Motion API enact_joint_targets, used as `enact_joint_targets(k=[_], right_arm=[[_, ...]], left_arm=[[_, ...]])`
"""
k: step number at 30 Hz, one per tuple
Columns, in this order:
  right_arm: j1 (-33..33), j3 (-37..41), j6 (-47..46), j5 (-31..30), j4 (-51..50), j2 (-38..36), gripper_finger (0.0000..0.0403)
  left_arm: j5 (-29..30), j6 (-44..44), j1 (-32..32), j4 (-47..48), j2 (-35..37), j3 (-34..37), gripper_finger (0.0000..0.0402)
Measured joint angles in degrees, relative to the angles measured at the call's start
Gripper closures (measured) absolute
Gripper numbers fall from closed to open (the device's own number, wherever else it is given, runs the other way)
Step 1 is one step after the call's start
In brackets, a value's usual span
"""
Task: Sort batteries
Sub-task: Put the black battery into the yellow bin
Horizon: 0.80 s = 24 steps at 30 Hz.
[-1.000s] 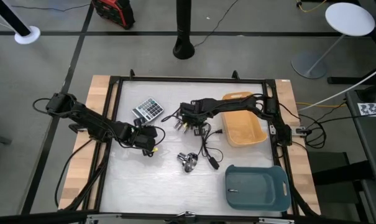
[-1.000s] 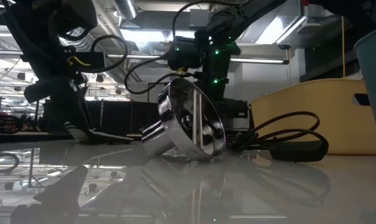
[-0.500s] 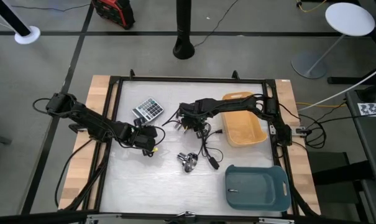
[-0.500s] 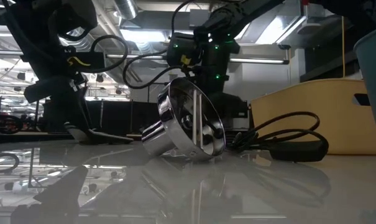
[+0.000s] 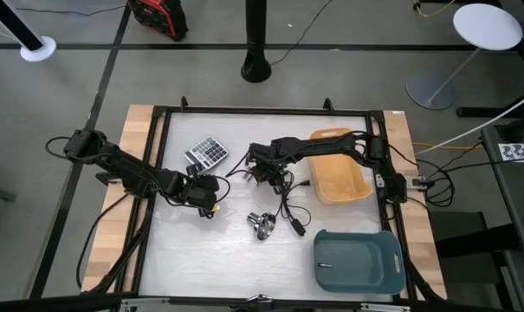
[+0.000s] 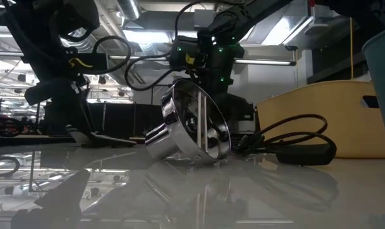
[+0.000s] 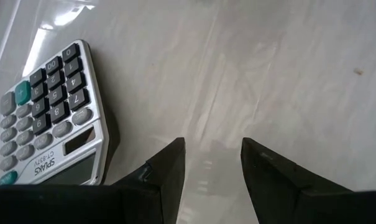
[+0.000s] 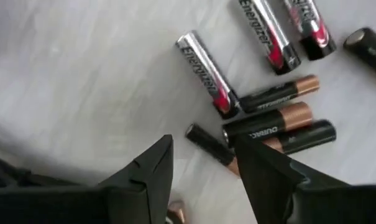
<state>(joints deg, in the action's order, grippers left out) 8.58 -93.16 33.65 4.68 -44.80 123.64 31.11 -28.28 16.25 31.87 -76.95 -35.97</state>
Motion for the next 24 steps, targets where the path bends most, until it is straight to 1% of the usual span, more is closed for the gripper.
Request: enact_joint_targets(k=[7, 13, 16, 19, 24], right_arm=[[0.1, 0.0, -0.3, -0.6, -1.5, 1.2, 0.0228], [0.0, -0.1, -0.4, -3.4, -3.6, 1.2, 0.0228], [0.0, -0.1, -0.4, -3.6, -4.1, 1.2, 0.0231], [0.0, -0.1, -0.4, -3.6, -4.3, 1.2, 0.0249], [0.0, 0.0, -0.4, -3.5, -4.5, 1.2, 0.0306]], left_arm=[[0.0, -0.3, 0.0, 0.0, 0.0, 0.0, 0.0254], [0.0, -0.3, 0.0, 0.1, 0.0, 0.0, 0.0254], [0.0, -0.3, 0.0, 0.1, 0.0, 0.0, 0.0254], [0.0, -0.3, 0.0, 0.0, 0.0, 0.0, 0.0254], [0.0, -0.3, 0.0, 0.0, 0.0, 0.0, 0.0254]])
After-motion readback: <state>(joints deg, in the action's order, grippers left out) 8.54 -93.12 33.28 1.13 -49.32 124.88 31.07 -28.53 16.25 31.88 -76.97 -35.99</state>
